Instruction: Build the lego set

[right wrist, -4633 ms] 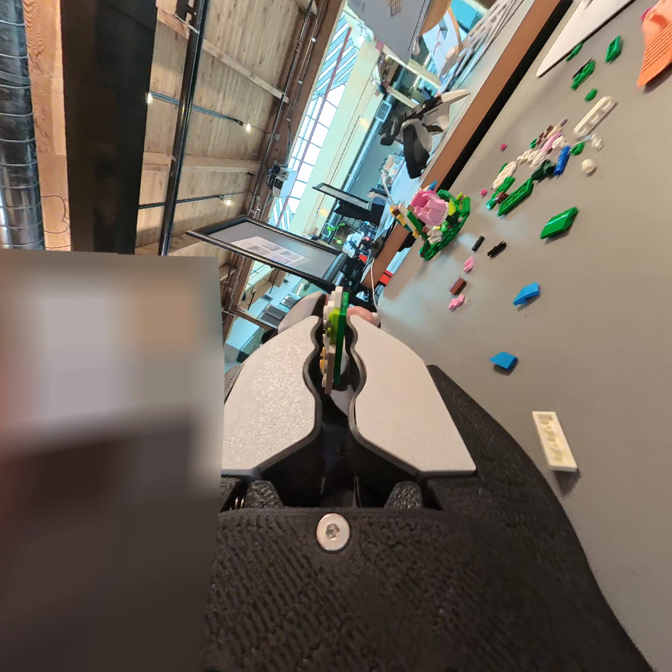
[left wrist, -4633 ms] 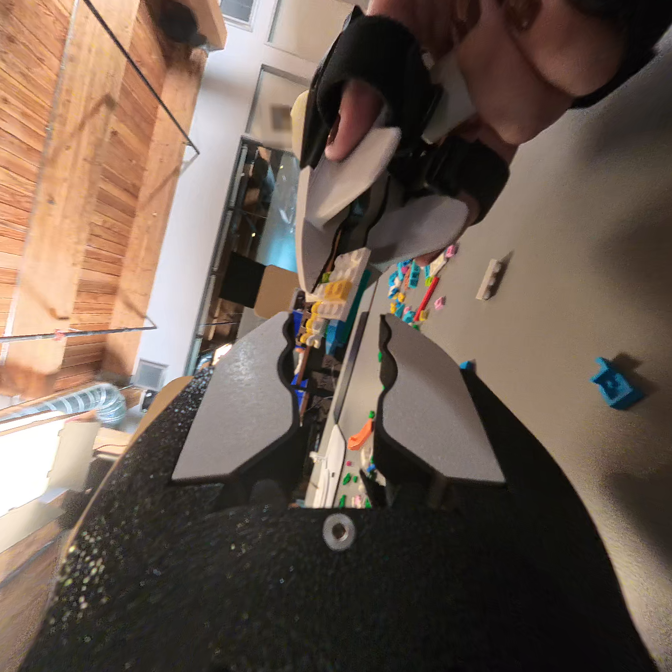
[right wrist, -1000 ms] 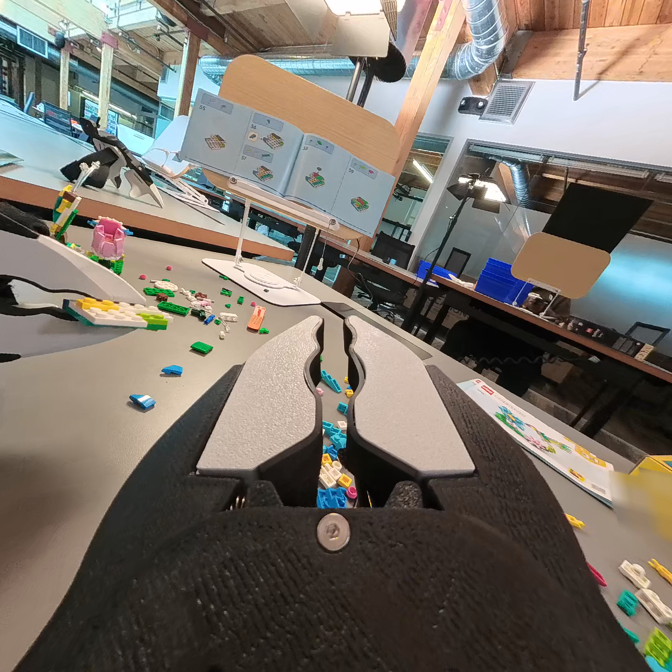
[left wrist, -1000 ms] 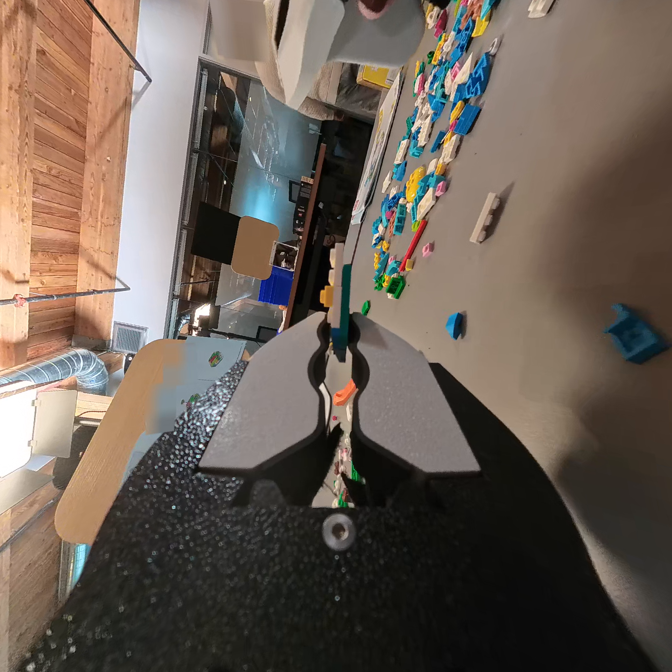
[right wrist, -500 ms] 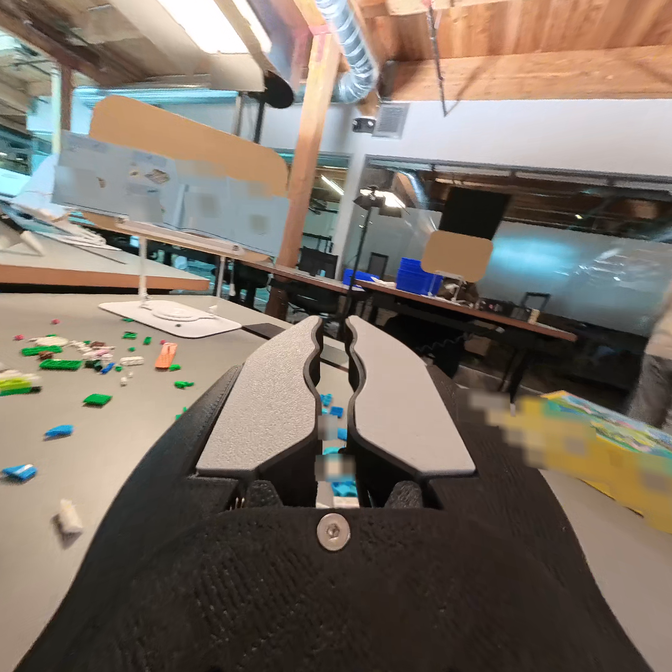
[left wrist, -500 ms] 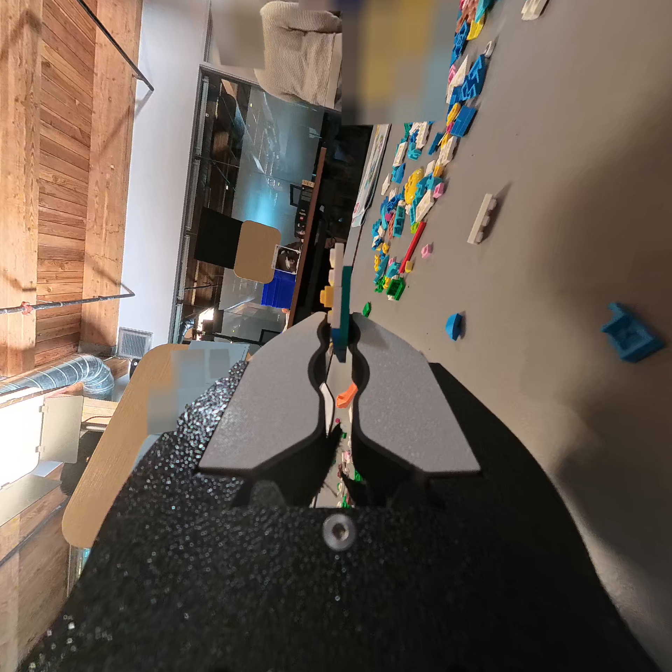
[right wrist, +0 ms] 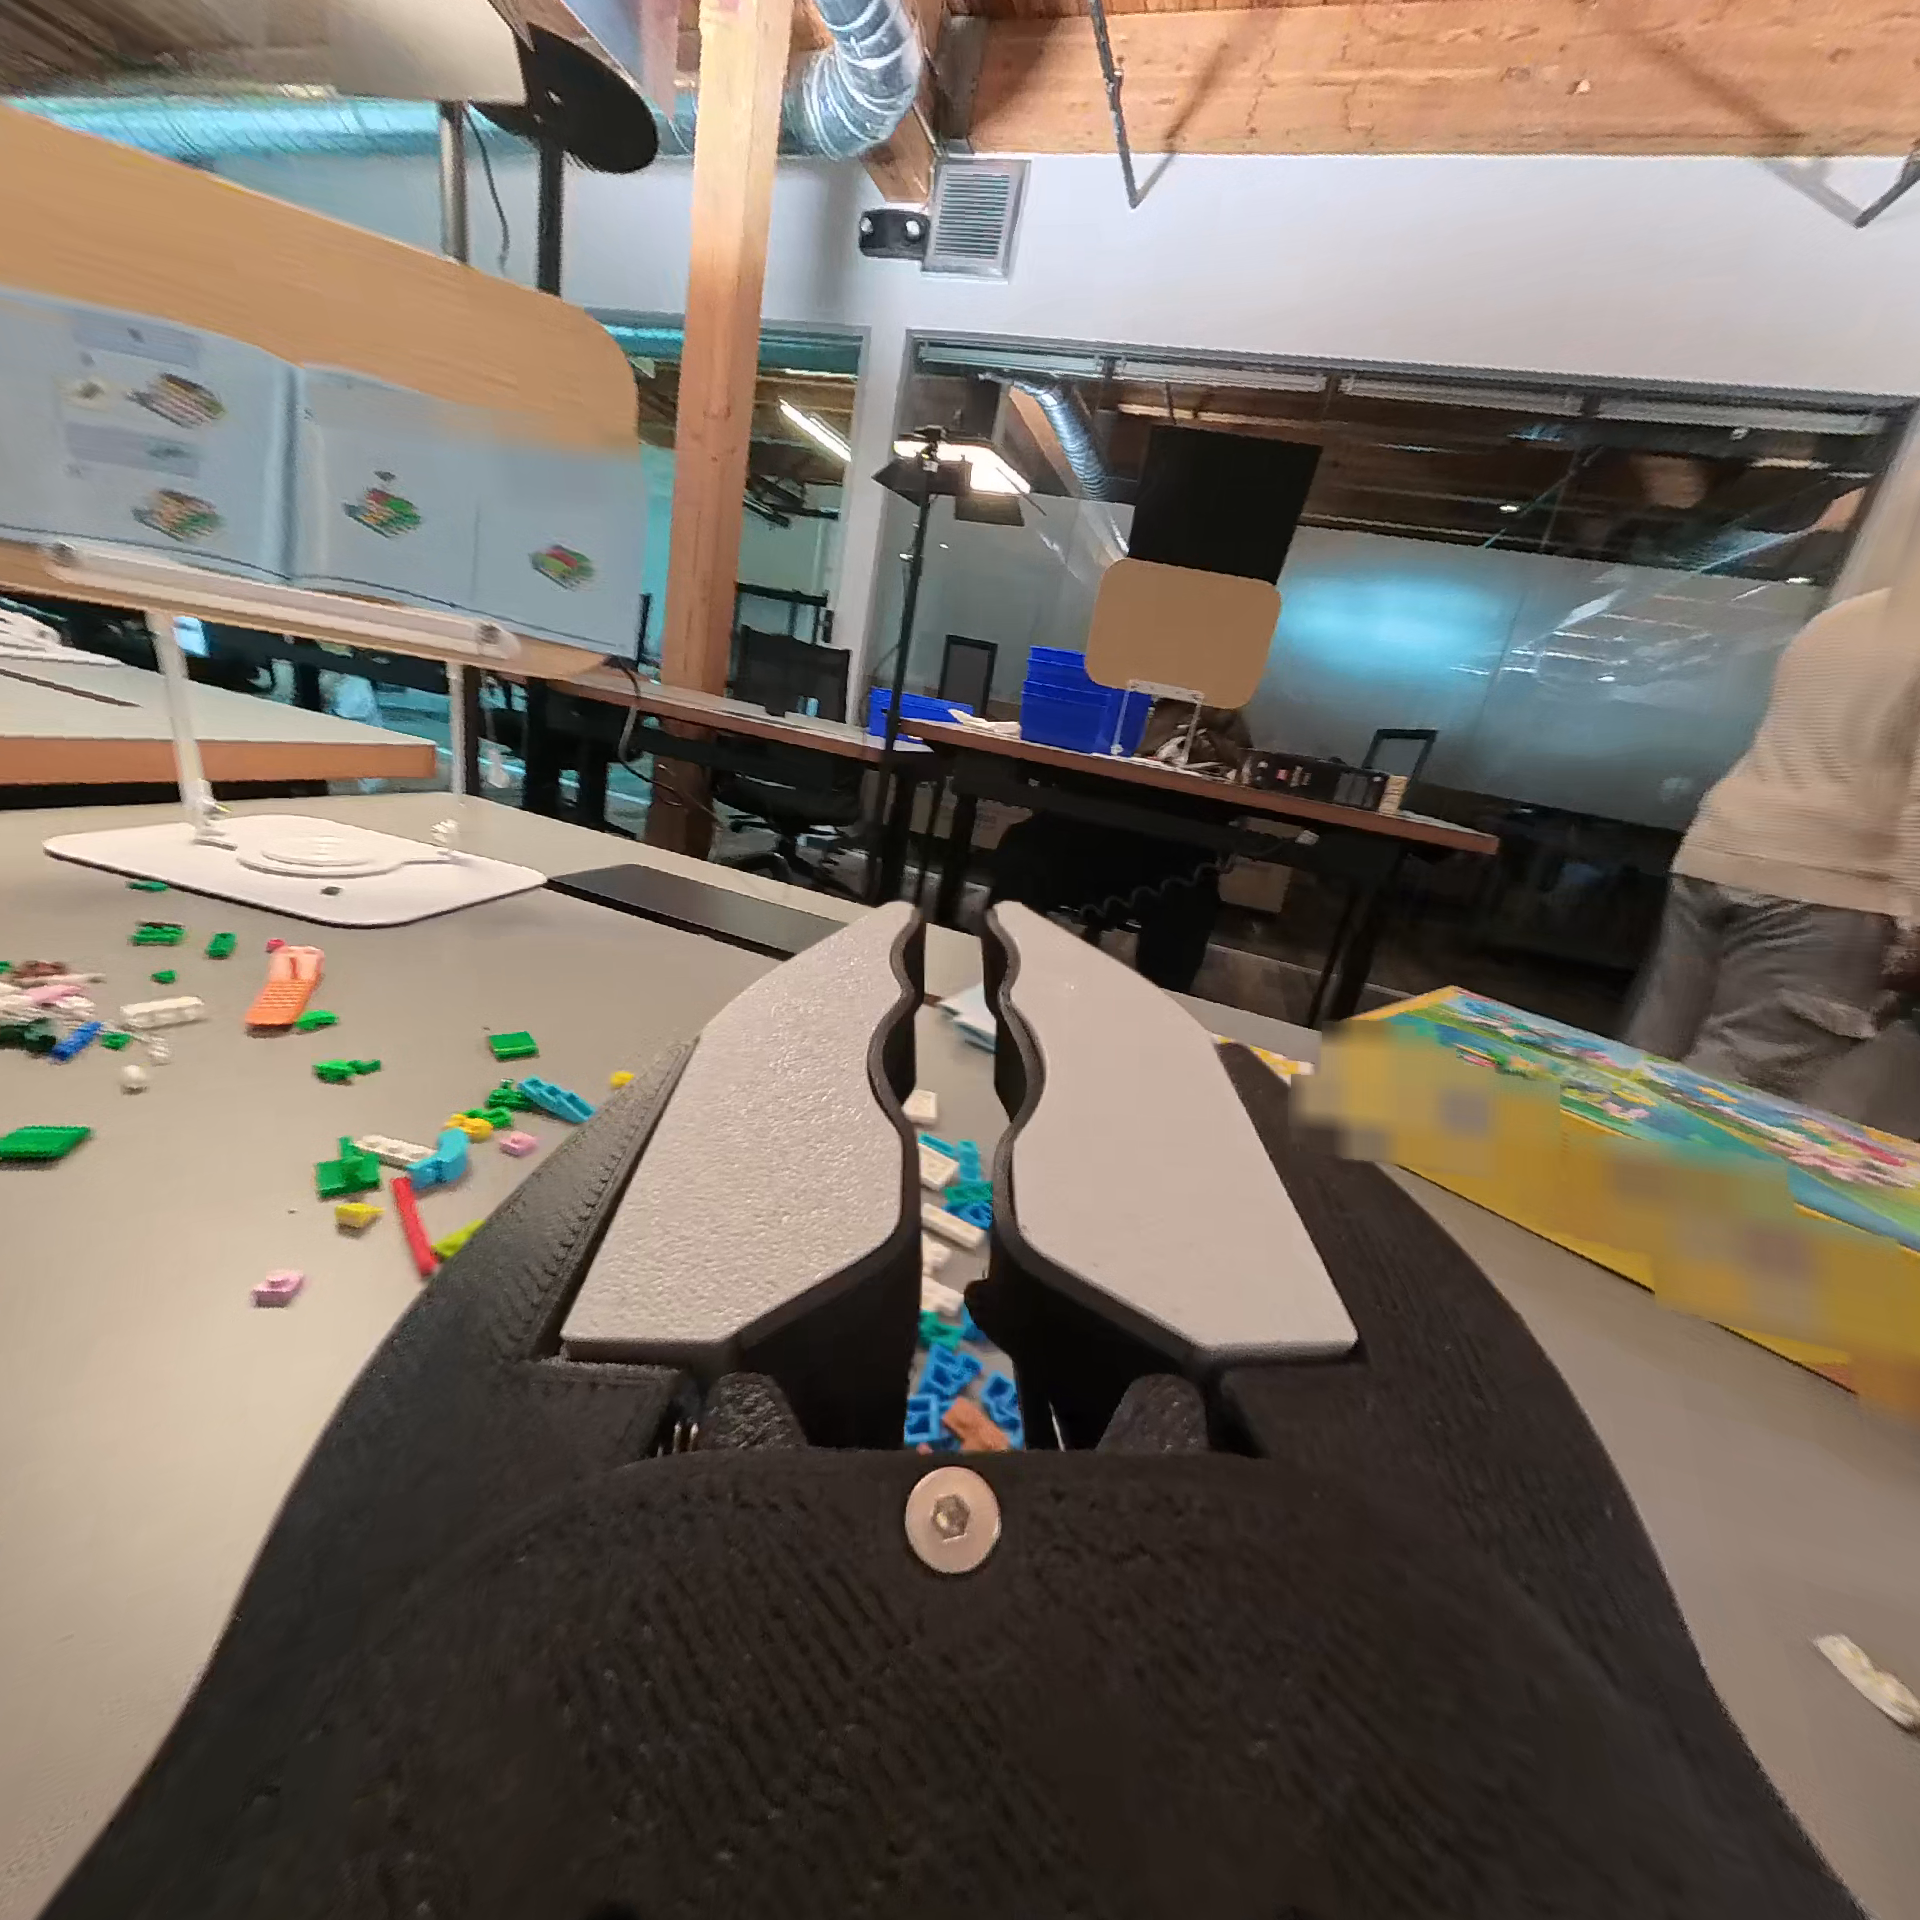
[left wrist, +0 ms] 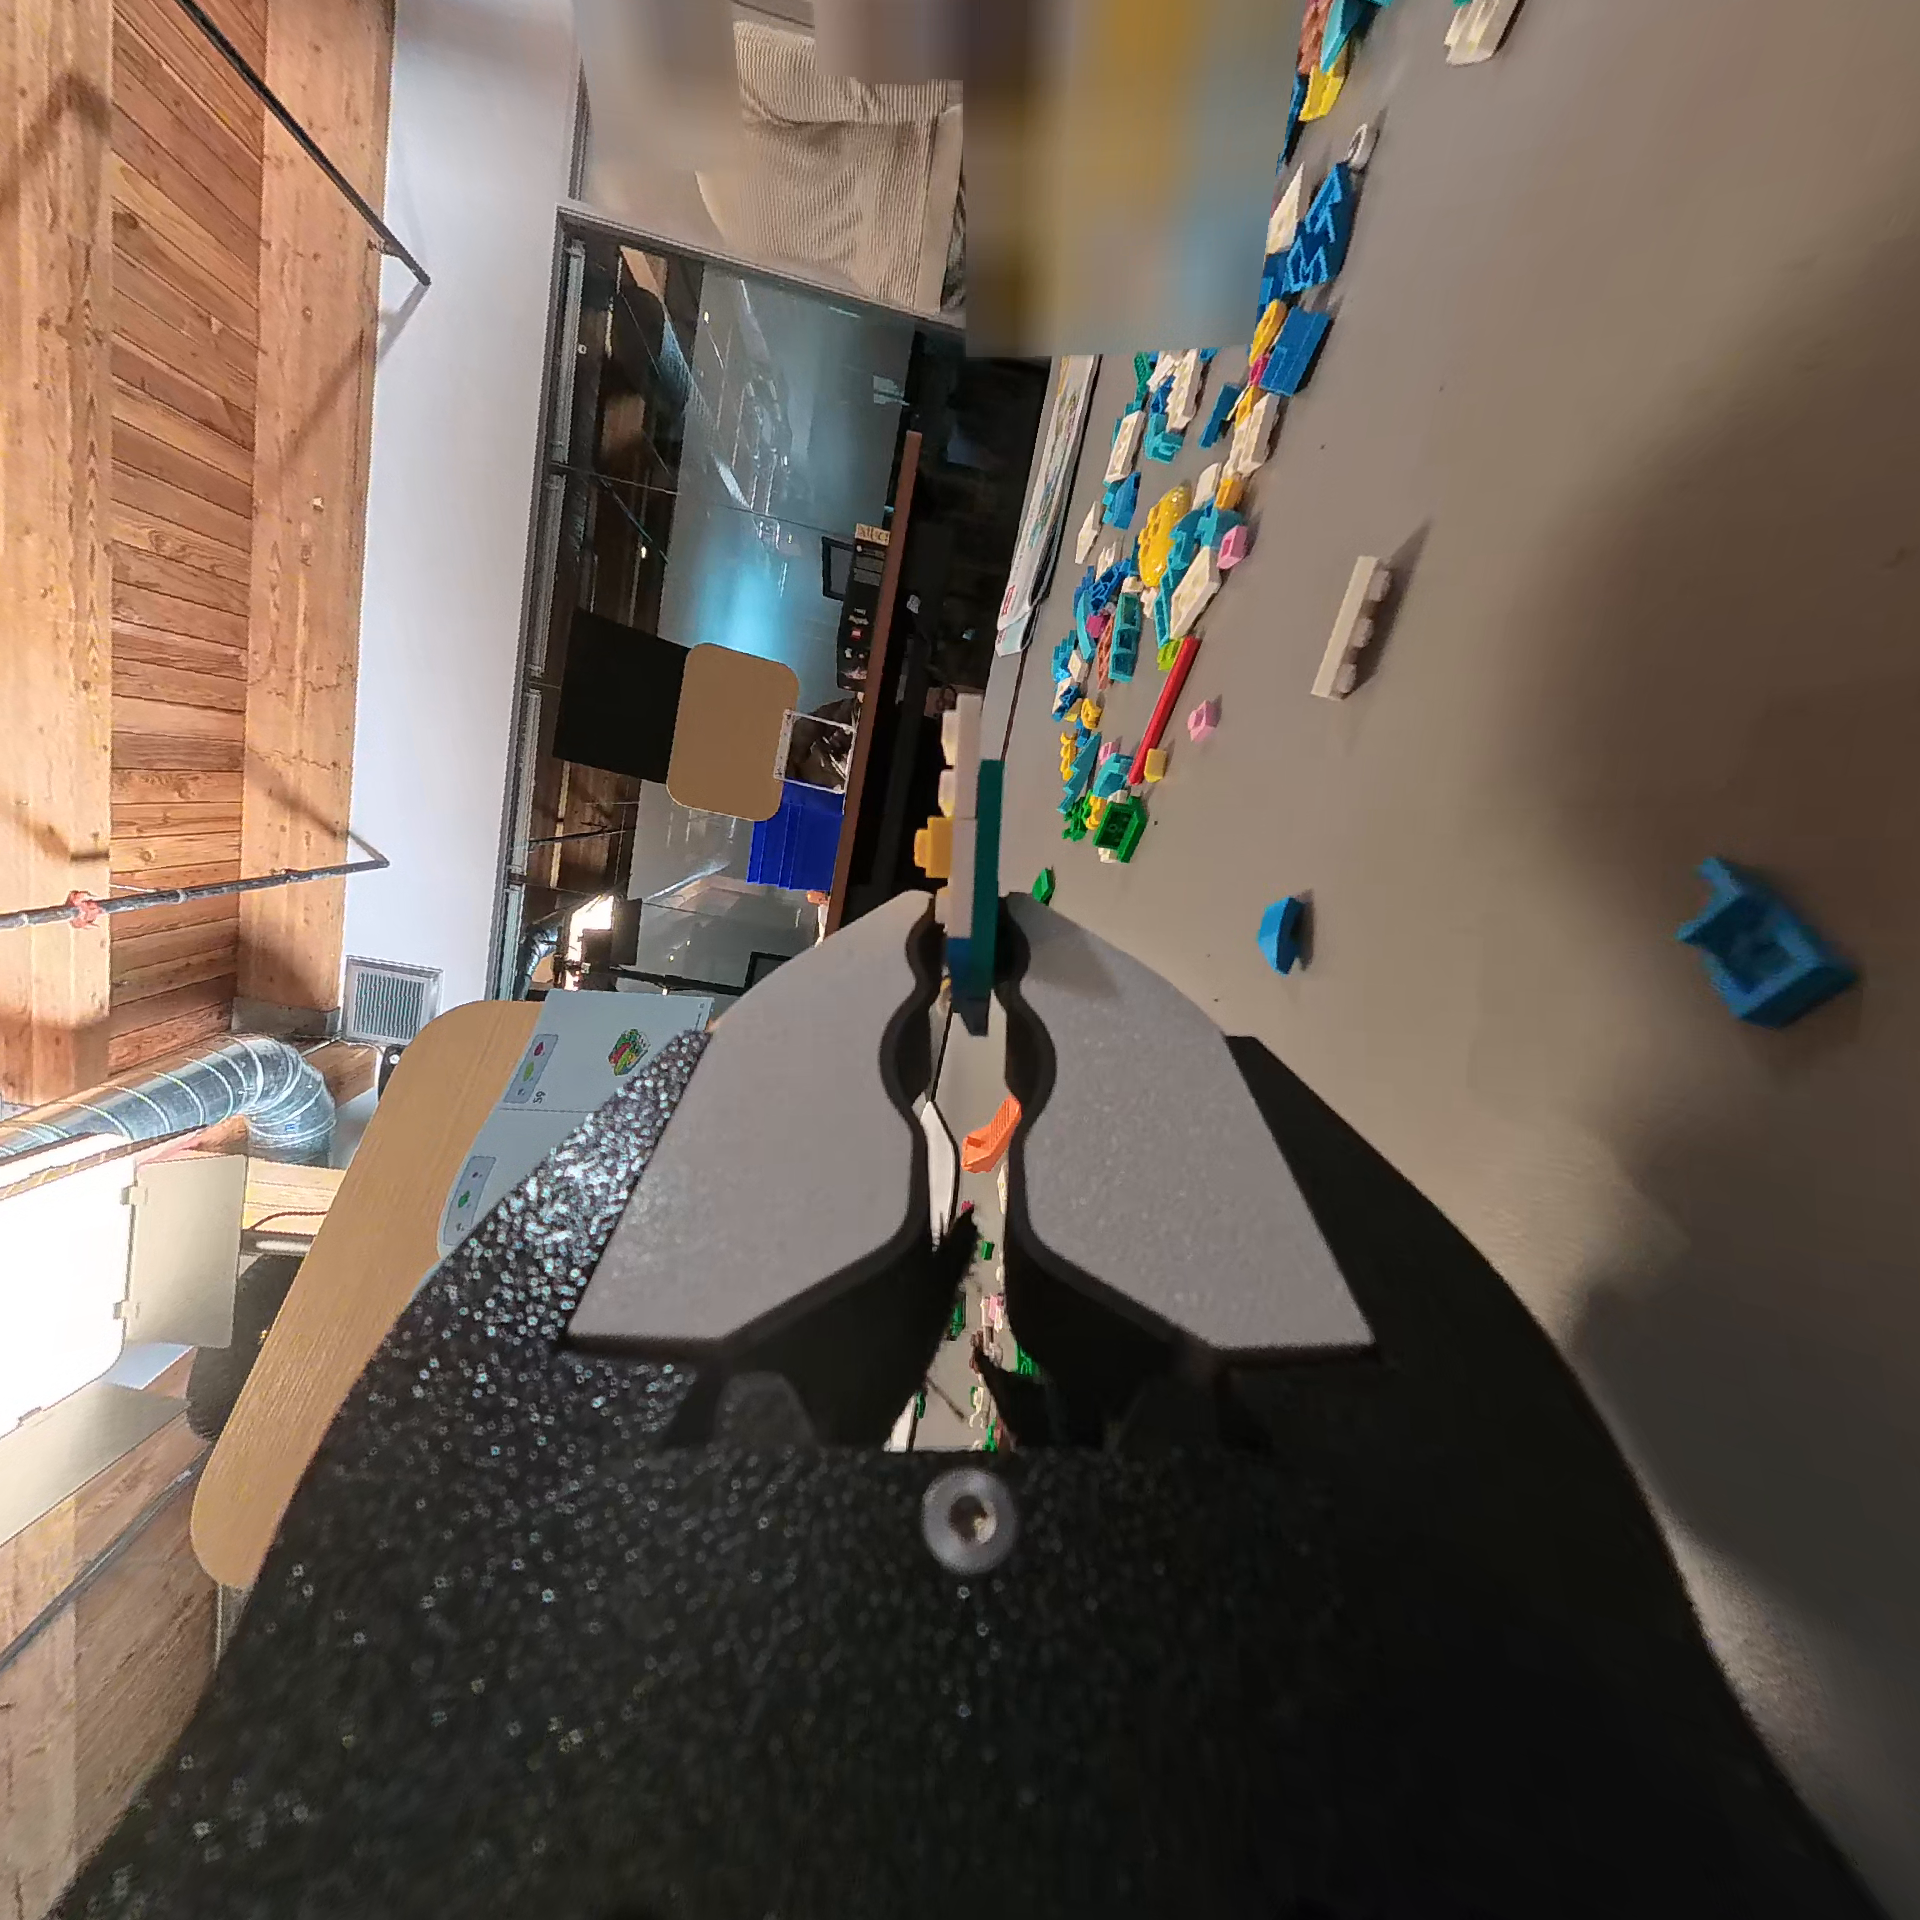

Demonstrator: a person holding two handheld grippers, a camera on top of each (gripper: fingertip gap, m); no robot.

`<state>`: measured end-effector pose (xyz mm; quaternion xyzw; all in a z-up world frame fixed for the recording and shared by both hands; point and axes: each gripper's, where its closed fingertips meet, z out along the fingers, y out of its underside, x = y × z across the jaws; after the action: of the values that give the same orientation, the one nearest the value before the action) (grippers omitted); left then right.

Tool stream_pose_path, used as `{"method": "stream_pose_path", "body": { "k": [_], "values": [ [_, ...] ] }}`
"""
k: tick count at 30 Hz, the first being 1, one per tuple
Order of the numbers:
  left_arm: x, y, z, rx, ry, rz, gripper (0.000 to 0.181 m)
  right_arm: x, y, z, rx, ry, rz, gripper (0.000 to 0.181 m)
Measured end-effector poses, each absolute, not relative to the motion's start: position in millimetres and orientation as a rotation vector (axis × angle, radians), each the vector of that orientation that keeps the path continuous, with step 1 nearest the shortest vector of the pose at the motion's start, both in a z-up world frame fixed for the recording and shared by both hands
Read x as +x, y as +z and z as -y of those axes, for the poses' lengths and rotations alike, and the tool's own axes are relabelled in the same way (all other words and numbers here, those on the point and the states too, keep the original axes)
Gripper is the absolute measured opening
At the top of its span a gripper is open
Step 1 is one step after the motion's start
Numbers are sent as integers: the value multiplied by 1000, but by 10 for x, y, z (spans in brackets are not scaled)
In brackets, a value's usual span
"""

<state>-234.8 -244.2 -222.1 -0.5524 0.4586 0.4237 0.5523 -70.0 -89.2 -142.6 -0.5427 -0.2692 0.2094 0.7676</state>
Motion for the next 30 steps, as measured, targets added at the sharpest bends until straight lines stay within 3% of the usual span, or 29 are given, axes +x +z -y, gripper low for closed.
{"method": "stream_pose_path", "body": {
  "k": [8, 30],
  "values": [
    [-2344, -2229, 2445, -1301, 1008, -1093, 8, -302, -1473, 631, -1208, 295, 470, 6],
    [-2349, -2254, 2434, -1311, 1011, -1103, 8, -35, -1578, 437, -1280, 379, 332, 5]
  ]
}}
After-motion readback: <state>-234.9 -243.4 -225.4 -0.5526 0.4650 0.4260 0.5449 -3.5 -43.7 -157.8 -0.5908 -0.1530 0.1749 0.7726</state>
